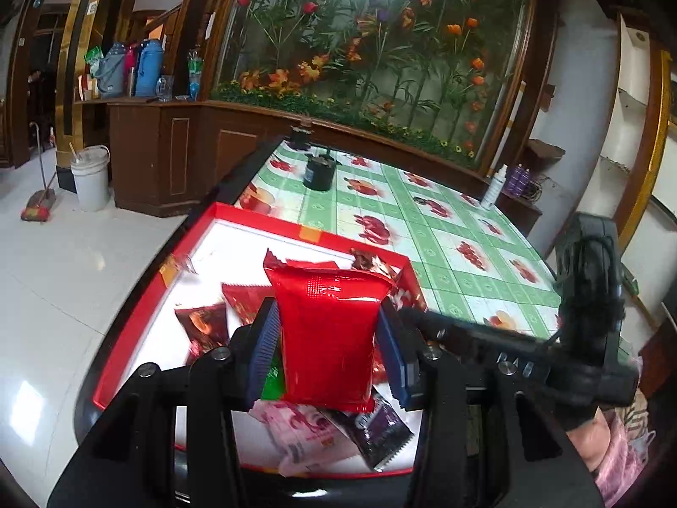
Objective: Organize snacks
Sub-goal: 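Lower both red packets into the tray and open both grippers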
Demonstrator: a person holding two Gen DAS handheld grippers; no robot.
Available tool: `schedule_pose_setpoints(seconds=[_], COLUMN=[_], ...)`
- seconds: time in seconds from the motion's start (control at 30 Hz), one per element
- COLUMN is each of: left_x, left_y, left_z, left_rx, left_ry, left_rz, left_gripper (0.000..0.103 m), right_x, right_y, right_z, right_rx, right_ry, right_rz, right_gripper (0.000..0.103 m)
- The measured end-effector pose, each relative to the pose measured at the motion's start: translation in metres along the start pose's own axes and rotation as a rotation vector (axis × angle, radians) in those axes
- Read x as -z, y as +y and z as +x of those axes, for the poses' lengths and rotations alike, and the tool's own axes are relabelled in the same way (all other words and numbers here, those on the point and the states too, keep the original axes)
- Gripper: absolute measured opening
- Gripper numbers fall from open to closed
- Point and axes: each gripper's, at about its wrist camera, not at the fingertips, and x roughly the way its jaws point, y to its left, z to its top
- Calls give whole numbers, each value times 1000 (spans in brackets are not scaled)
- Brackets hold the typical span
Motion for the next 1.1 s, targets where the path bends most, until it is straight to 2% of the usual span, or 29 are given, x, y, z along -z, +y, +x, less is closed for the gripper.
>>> schedule_pose_setpoints(seconds=[0.2, 0.6, 0.7, 0.8, 0.87, 0.9, 0.93, 1.1], left_x=[-7, -1, -1, -1, -2, -3, -3, -9], left_y=[3, 15, 16, 17, 14, 12, 9, -9], left_z=[0, 8, 12, 12, 9, 6, 2, -20], left_rx=[-12, -20, -36, -53, -78, -97, -116, -197], left_ry=[-19, 3, 19, 25, 9, -3, -20, -111], left_rz=[8, -18, -22, -26, -12, -1, 12, 82], left_gripper=[44, 44, 45, 54, 69, 72, 74, 77], right_x=[2, 9, 9, 9, 8, 7, 6, -1], right_y=[11, 11, 14, 17, 18, 18, 17, 12], right_z=[13, 37, 38, 37, 34, 31, 28, -4], right_rx=[12, 59, 71, 98, 110, 114, 117, 133], right_ry=[27, 74, 74, 77, 62, 54, 44, -43], right_rz=[-23, -31, -42, -54, -64, -66, -66, -65], right_gripper=[24, 25, 27, 28, 29, 34, 39, 47])
